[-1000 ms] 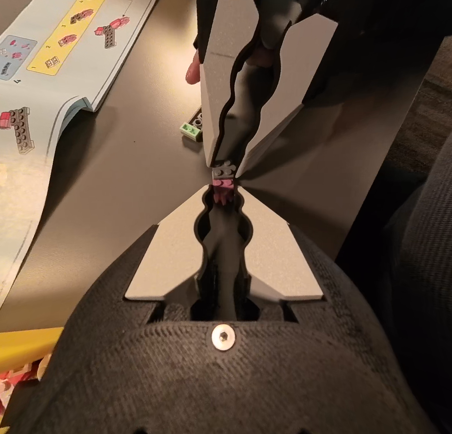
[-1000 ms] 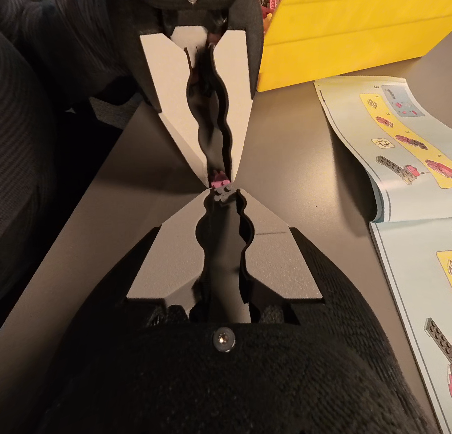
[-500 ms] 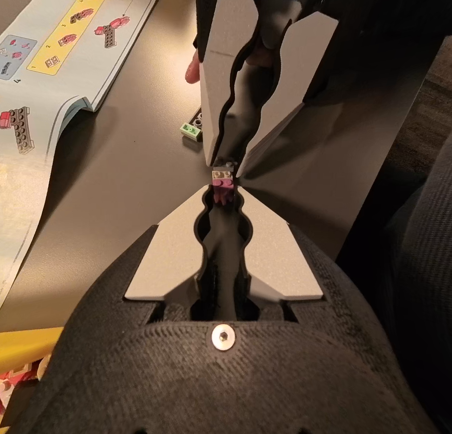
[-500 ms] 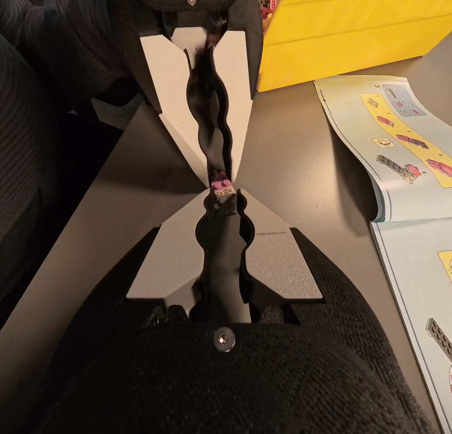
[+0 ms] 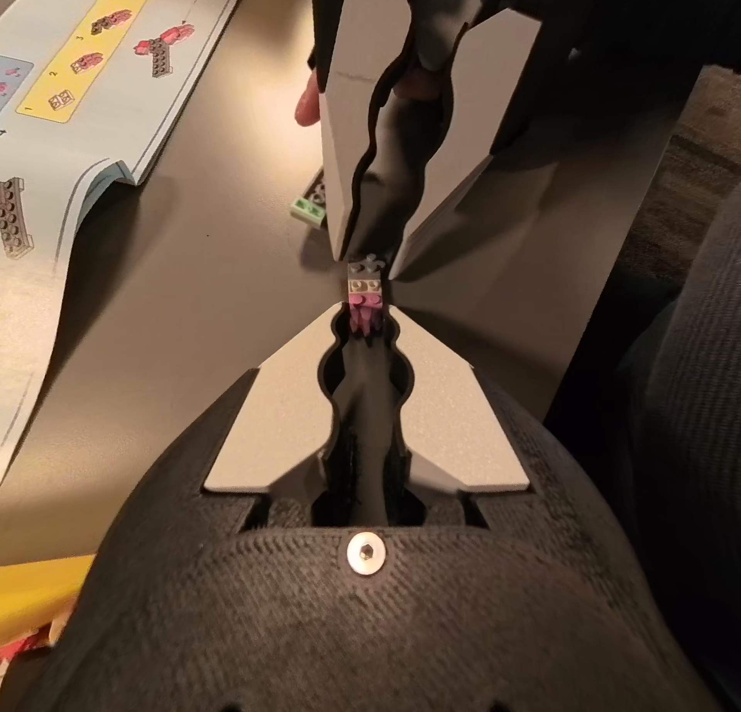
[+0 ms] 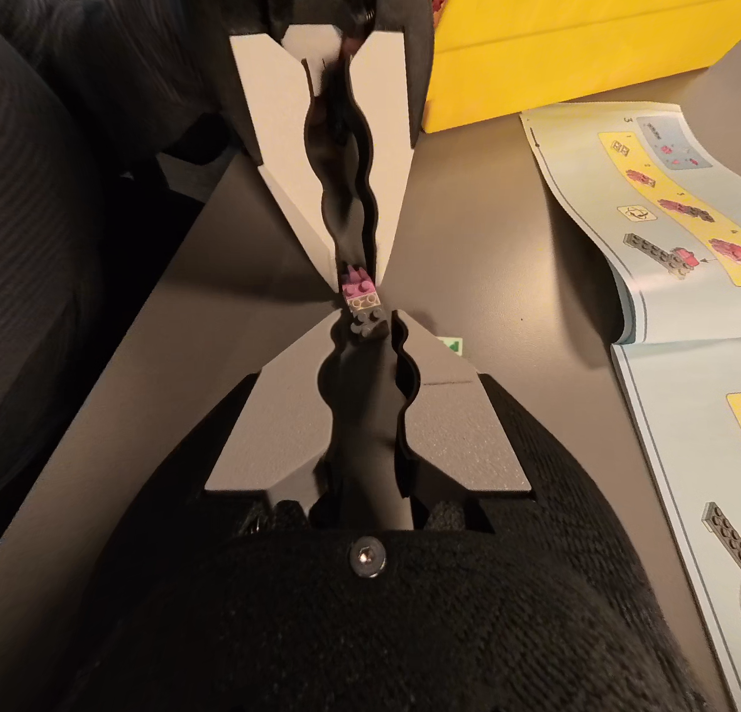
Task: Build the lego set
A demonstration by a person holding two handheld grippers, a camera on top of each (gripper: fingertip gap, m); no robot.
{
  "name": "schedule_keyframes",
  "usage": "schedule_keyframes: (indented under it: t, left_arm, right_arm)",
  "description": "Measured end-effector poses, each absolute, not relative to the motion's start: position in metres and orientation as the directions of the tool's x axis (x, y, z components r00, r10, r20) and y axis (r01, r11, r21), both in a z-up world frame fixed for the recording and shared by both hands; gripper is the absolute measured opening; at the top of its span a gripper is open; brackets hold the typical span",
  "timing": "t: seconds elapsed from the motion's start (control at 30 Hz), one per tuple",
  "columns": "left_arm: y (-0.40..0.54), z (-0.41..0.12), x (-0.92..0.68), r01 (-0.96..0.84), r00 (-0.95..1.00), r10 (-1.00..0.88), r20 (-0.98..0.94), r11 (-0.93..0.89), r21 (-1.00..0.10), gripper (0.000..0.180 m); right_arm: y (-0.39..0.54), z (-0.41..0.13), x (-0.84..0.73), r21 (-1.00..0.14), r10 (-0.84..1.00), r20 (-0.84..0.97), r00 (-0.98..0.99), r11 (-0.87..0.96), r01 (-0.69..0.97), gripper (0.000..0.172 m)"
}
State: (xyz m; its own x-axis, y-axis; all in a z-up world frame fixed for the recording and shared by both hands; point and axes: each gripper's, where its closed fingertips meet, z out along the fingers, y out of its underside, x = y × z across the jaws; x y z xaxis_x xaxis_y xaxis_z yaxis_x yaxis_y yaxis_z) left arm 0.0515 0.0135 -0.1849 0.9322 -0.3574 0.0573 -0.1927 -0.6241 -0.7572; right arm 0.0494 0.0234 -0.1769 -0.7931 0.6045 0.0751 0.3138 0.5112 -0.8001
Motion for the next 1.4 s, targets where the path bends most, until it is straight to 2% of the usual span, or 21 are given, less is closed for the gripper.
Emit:
schedule_keyframes:
  t: [0.07,0.33,0.5,0.6,0.7,0.97,1.0,1.07,1.23,1.4]
  left_arm:
    - [0.016,-0.185,0.052,-0.200,0.932,-0.360,0.049,-0.621,-0.757,0.016]
    - [0.018,-0.185,0.053,-0.206,0.932,-0.361,0.041,-0.619,-0.758,0.015]
    - [0.017,-0.185,0.056,-0.214,0.923,-0.382,0.050,-0.617,-0.757,0.015]
    - [0.017,-0.185,0.056,-0.213,0.922,-0.384,0.054,-0.618,-0.757,0.015]
    - [0.017,-0.185,0.057,-0.213,0.921,-0.387,0.056,-0.618,-0.757,0.016]
    - [0.017,-0.185,0.057,-0.218,0.920,-0.390,0.052,-0.616,-0.757,0.015]
    - [0.016,-0.185,0.057,-0.221,0.919,-0.390,0.049,-0.615,-0.757,0.016]
    - [0.017,-0.185,0.057,-0.224,0.920,-0.390,0.045,-0.614,-0.757,0.015]
    - [0.017,-0.185,0.056,-0.220,0.921,-0.387,0.047,-0.615,-0.758,0.015]
    - [0.016,-0.185,0.058,-0.220,0.917,-0.396,0.056,-0.615,-0.757,0.015]
  right_arm:
    - [0.023,-0.178,0.050,-0.795,0.602,0.079,-0.794,0.518,0.314,0.014]
    - [0.023,-0.178,0.050,-0.792,0.597,0.121,-0.793,0.540,0.285,0.013]
    - [0.025,-0.178,0.055,-0.794,0.575,0.074,-0.815,0.528,0.300,0.027]
    - [0.025,-0.180,0.057,-0.789,0.559,0.054,-0.828,0.533,0.308,0.028]
    - [0.026,-0.182,0.058,-0.781,0.555,0.054,-0.830,0.541,0.311,0.016]
    - [0.027,-0.174,0.056,-0.814,0.567,0.047,-0.822,0.499,0.298,0.013]
    - [0.027,-0.173,0.055,-0.818,0.569,0.052,-0.821,0.496,0.292,0.005]
    - [0.024,-0.172,0.054,-0.822,0.566,0.068,-0.821,0.498,0.276,0.005]
    - [0.022,-0.173,0.053,-0.811,0.567,0.109,-0.816,0.526,0.257,0.011]
    - [0.034,-0.182,0.051,-0.780,0.588,0.087,-0.804,0.543,0.312,0.024]
